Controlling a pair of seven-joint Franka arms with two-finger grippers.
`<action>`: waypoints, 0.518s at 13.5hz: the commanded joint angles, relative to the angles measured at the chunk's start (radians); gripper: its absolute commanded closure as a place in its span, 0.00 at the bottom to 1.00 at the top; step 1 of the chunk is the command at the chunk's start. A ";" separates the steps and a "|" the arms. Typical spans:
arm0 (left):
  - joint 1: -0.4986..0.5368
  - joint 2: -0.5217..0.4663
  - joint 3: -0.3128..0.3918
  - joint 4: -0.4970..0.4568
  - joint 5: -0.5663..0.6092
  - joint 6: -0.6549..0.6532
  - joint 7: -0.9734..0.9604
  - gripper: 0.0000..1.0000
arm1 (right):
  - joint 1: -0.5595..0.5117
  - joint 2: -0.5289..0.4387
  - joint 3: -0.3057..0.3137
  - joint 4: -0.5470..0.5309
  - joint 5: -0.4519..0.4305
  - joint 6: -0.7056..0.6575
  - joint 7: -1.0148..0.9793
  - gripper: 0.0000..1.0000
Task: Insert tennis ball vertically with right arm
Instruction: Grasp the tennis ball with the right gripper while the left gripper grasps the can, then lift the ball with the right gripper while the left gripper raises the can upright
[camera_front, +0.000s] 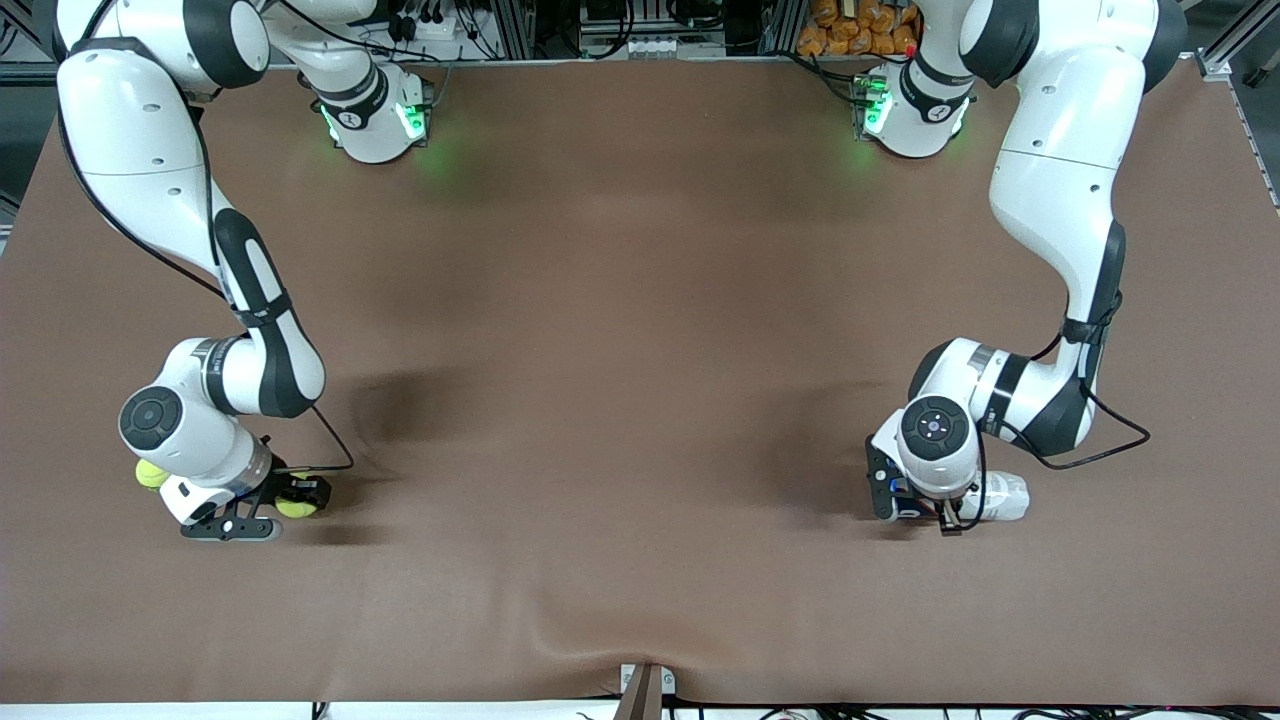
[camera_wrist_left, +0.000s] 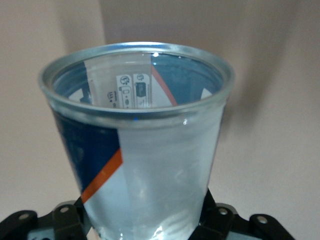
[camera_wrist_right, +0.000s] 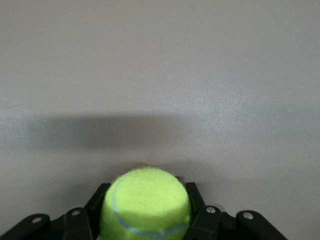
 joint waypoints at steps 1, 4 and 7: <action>0.009 -0.039 -0.034 -0.008 -0.135 -0.010 0.010 0.21 | 0.008 -0.095 0.008 -0.013 0.014 -0.093 0.000 1.00; -0.002 -0.042 -0.040 0.033 -0.366 -0.011 0.013 0.19 | 0.057 -0.218 0.008 -0.012 0.013 -0.184 0.066 1.00; 0.006 -0.058 -0.135 0.039 -0.512 -0.010 -0.009 0.19 | 0.097 -0.322 0.011 0.008 0.014 -0.328 0.141 1.00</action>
